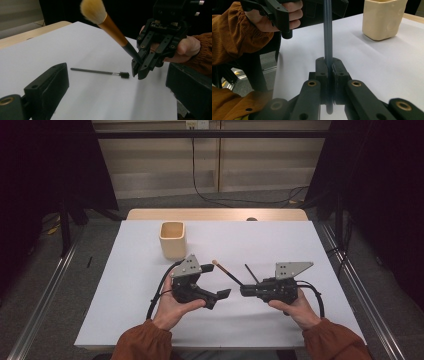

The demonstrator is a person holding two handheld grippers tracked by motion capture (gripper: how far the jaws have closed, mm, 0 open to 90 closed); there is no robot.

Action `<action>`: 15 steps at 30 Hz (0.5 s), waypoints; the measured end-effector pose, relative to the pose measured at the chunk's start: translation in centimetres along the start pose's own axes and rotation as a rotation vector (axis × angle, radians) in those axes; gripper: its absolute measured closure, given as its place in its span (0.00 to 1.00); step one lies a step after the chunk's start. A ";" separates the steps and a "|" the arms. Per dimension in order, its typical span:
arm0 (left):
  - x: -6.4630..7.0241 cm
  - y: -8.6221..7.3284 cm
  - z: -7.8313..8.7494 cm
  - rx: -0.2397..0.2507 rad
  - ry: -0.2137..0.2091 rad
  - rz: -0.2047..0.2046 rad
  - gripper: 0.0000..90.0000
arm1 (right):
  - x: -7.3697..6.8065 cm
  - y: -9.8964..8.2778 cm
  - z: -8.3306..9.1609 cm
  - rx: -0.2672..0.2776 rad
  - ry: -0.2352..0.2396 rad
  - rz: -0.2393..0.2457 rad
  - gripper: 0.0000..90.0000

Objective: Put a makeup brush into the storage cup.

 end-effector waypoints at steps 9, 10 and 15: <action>0.3 0.5 -0.4 0.040 0.038 -0.019 0.17 | 0.0 -0.1 -0.1 -0.004 0.001 0.002 0.95; 0.3 0.5 -0.4 0.039 0.033 -0.018 0.20 | 0.0 -0.1 -0.1 -0.002 0.002 0.000 0.95; 0.4 0.8 -0.6 0.075 0.029 -0.011 0.39 | 0.1 -0.2 -0.2 -0.006 0.002 -0.002 0.95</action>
Point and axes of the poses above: each handheld gripper's, and its own axes: z roughly backward along the jaws, y roughly out of its top, x roughly to its right, the point moved 6 cm from there along -z, roughly forward along the jaws, and after that the axes turned 9 degrees about z, right-handed, at the moved point
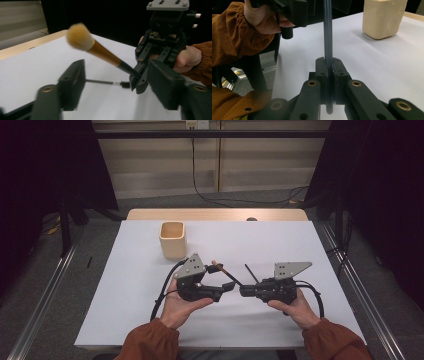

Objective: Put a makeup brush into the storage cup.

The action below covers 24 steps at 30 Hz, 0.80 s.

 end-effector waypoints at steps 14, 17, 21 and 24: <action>-0.3 0.2 0.1 0.025 -0.072 0.106 0.73 | 0.1 -0.4 -0.1 -0.011 -0.007 -0.002 0.95; -0.3 0.3 0.2 0.027 -0.100 0.137 0.80 | 0.0 -0.4 -0.2 -0.013 -0.004 0.001 0.95; -0.3 0.3 0.2 0.027 -0.114 0.151 0.82 | -0.1 -0.5 -0.4 -0.020 0.002 0.010 0.95; -0.2 0.3 0.3 0.022 -0.133 0.157 0.85 | -0.2 -0.5 -0.4 -0.024 0.006 0.010 0.95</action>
Point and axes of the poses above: each handheld gripper's, and its own axes: z roughly backward along the jaws, y roughly out of its top, x roughly to its right, the point moved 6 cm from there along -z, roughly forward along the jaws, and after that the axes turned 9 degrees about z, right-handed, at the moved point
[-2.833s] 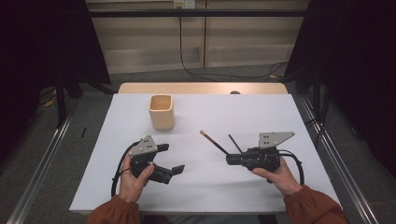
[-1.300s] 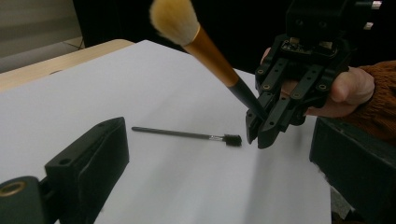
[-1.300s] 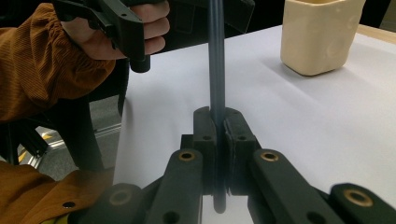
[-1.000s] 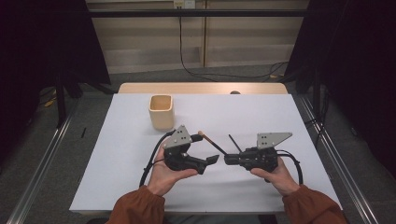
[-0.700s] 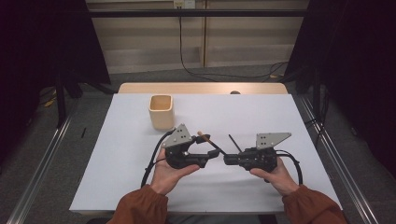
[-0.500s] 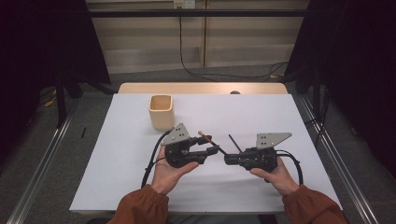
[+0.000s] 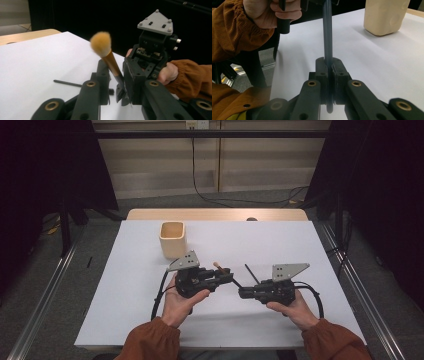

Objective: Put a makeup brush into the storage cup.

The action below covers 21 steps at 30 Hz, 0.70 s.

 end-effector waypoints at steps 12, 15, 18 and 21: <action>0.9 0.6 -0.4 -0.001 -0.059 0.014 0.93 | 0.0 0.0 -0.2 0.001 -0.004 0.007 0.93; 1.0 0.7 -0.5 -0.013 -0.058 -0.004 0.93 | 0.0 0.0 -0.1 0.003 -0.004 0.000 0.93; 1.2 0.8 -0.5 -0.004 -0.060 -0.001 0.93 | 0.0 0.1 0.0 0.006 -0.005 0.000 0.92; 1.4 0.8 -0.5 -0.011 -0.058 -0.015 0.93 | 0.0 0.1 0.0 0.008 0.001 -0.008 0.92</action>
Point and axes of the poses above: each handheld gripper's, and its own axes: z roughly backward along the jaws, y roughly out of its top, x roughly to its right, the point moved 6 cm from there along -z, roughly forward along the jaws, and after that the axes turned 9 degrees about z, right-handed, at the moved point
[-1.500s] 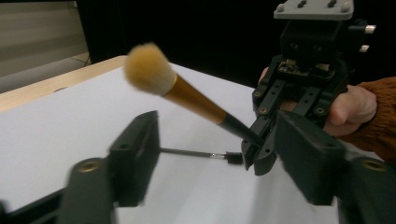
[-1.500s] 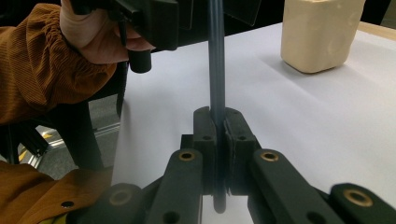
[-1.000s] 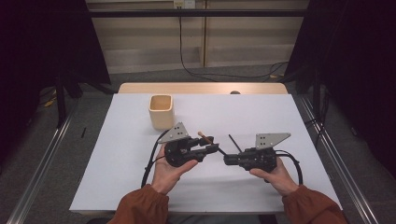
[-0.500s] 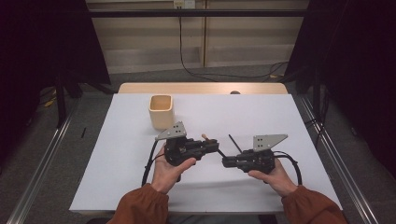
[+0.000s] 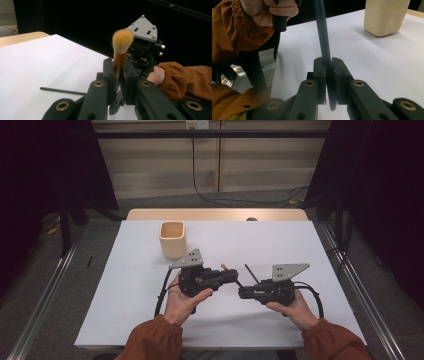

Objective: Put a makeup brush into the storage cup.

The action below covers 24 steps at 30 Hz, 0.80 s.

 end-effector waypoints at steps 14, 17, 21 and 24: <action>-0.2 -0.1 -0.1 -0.009 0.020 -0.008 0.93 | 0.1 0.3 0.3 0.010 -0.027 -0.021 0.60; -0.3 0.0 0.1 -0.009 0.022 -0.007 0.93 | 0.1 0.3 0.3 0.002 -0.041 -0.023 0.46; -0.4 0.0 0.2 -0.014 0.032 -0.010 0.93 | 0.2 0.4 0.3 0.004 -0.055 -0.027 0.31; -0.4 0.0 0.2 -0.019 0.034 -0.011 0.93 | 0.2 0.5 0.4 0.009 -0.065 -0.030 0.23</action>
Point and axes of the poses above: each handheld gripper's, and its own axes: z roughly backward along the jaws, y roughly out of its top, x roughly to its right, the point moved 6 cm from there along -z, roughly forward along the jaws, and after that the axes turned 9 degrees about z, right-handed, at the moved point
